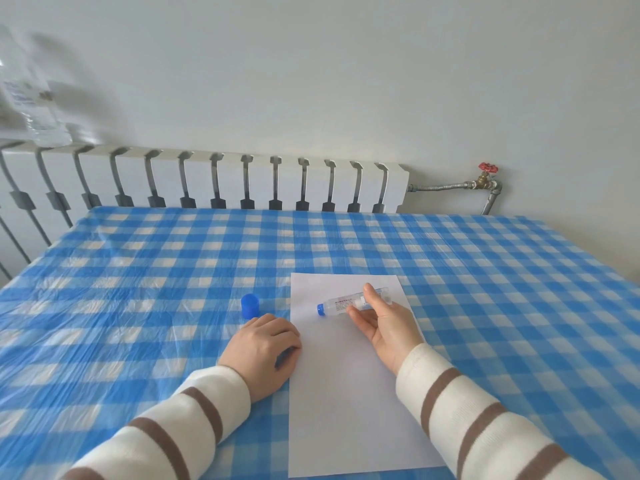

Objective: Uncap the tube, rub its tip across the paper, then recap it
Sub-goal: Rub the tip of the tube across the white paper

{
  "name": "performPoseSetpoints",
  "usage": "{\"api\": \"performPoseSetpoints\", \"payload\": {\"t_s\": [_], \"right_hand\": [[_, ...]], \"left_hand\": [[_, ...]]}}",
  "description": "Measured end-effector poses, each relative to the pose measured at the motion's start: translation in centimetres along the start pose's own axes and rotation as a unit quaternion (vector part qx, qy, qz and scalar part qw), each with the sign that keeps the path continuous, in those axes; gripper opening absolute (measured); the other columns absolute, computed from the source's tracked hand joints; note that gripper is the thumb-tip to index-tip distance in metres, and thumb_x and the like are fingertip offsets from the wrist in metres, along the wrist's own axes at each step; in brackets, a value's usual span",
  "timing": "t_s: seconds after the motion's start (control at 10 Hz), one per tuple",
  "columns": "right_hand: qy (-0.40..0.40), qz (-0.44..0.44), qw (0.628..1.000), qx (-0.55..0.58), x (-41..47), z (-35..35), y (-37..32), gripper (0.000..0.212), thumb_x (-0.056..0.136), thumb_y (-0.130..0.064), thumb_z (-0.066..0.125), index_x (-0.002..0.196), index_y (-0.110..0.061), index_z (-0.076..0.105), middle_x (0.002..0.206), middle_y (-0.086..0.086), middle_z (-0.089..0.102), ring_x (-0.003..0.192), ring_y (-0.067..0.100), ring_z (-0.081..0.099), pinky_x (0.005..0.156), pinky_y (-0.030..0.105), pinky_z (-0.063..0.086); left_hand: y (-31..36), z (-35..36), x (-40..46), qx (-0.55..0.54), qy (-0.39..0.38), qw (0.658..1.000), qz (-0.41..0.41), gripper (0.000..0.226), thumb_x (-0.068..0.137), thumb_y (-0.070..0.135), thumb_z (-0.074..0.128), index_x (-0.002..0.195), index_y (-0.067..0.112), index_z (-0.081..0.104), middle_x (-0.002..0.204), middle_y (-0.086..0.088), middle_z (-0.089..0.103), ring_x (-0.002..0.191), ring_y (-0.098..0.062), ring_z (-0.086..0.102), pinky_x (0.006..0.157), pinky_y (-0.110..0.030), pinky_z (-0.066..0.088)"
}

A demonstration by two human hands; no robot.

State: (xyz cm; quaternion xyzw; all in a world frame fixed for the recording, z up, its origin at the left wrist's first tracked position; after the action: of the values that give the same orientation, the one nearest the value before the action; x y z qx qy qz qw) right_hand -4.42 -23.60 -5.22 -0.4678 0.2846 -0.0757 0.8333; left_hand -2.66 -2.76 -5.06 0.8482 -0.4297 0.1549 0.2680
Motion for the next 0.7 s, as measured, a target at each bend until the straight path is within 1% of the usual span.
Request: {"api": "performPoseSetpoints", "payload": {"t_s": [0.2,0.3,0.4,0.5,0.6,0.7], "right_hand": [[0.013,-0.006,1.000,0.015,0.1,-1.6,-0.9,0.024,0.083,-0.024,0.074,0.091,-0.003,0.065,0.079,0.013,0.076,0.069,0.019,0.074,0.057,0.024,0.059],[0.029,-0.005,1.000,0.011,0.2,-2.5,-1.3,0.026,0.082,-0.026,0.074,0.093,-0.004,0.065,0.092,0.017,0.073,0.071,0.019,0.075,0.058,0.025,0.059],[0.034,-0.006,0.999,0.013,0.3,-3.4,-1.6,0.030,0.082,-0.026,0.074,0.097,-0.002,0.065,0.100,0.019,0.072,0.077,0.021,0.075,0.061,0.025,0.060],[0.047,-0.005,0.999,0.012,0.3,-4.1,-1.9,0.032,0.080,-0.028,0.075,0.097,-0.003,0.065,0.099,0.019,0.072,0.078,0.021,0.075,0.062,0.026,0.060],[0.057,-0.008,0.998,0.012,0.3,-4.7,-2.3,0.032,0.081,-0.029,0.075,0.097,-0.004,0.064,0.099,0.019,0.071,0.076,0.021,0.075,0.060,0.025,0.060],[0.060,-0.014,0.998,0.020,0.4,-5.3,-2.6,0.032,0.081,-0.027,0.074,0.097,-0.002,0.063,0.099,0.020,0.071,0.079,0.022,0.074,0.063,0.027,0.061]], "left_hand": [[0.1,0.0,0.0,0.003,0.000,1.000,0.002,0.008,0.069,0.007,0.075,0.072,0.013,0.070,0.080,0.001,0.069,0.068,-0.019,0.062,0.064,-0.032,0.055],[0.0,0.0,0.0,0.003,0.001,1.000,0.000,0.008,0.070,0.007,0.075,0.072,0.013,0.070,0.080,0.001,0.069,0.068,-0.019,0.062,0.064,-0.032,0.055],[0.0,0.1,0.0,0.003,-0.001,1.000,0.000,0.008,0.069,0.007,0.075,0.072,0.013,0.070,0.080,0.001,0.069,0.068,-0.019,0.062,0.063,-0.033,0.055],[-0.1,0.1,-0.1,0.001,-0.002,1.000,-0.001,0.008,0.070,0.008,0.075,0.073,0.014,0.070,0.081,0.002,0.069,0.069,-0.018,0.062,0.064,-0.032,0.055],[-0.2,0.2,-0.1,0.000,-0.004,1.000,-0.006,0.008,0.071,0.009,0.074,0.074,0.015,0.071,0.082,0.003,0.069,0.071,-0.017,0.062,0.065,-0.032,0.055],[-0.2,0.2,-0.1,0.002,-0.005,1.000,-0.007,0.008,0.070,0.010,0.075,0.074,0.015,0.071,0.082,0.003,0.069,0.070,-0.016,0.062,0.065,-0.031,0.055]]}}
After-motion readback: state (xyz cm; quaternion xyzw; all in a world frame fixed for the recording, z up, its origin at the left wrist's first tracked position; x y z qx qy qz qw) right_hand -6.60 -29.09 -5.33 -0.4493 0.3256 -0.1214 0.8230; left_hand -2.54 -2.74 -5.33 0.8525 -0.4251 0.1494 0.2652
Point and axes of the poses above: each hand's wrist, its own x-axis towards the middle knuckle, its own z-axis out of the palm, y = z × x, the point moved 2 cm from there along x, towards the middle knuckle
